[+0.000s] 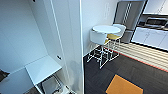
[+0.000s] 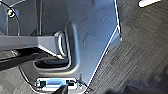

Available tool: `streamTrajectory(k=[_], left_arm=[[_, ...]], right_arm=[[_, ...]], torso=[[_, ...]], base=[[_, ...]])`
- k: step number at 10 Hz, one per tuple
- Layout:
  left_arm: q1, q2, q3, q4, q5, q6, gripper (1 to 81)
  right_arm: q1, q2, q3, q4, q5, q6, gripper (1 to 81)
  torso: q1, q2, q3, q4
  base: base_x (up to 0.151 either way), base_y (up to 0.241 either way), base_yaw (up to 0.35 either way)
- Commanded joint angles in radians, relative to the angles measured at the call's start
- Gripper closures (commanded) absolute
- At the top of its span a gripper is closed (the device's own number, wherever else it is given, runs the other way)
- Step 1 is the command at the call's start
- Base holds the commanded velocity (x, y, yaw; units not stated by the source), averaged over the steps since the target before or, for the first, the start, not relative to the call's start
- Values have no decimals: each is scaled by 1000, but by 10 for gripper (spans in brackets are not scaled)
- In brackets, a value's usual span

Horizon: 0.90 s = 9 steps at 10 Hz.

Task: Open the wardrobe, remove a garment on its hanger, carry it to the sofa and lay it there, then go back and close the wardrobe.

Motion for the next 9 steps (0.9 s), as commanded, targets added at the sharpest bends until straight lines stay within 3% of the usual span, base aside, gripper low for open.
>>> streamTrajectory(k=[1,9], left_arm=[[-22,8,-3,9,41,2,10],[-22,31,-3,11,47,7,10]], right_arm=[[8,13,-42,0,-73,-6,10],[11,32,-62,1,-78,-6,10]], torso=[[0,0,0,0],[0,0,0,0]], base=[[0,0,306],[0,0,307]])
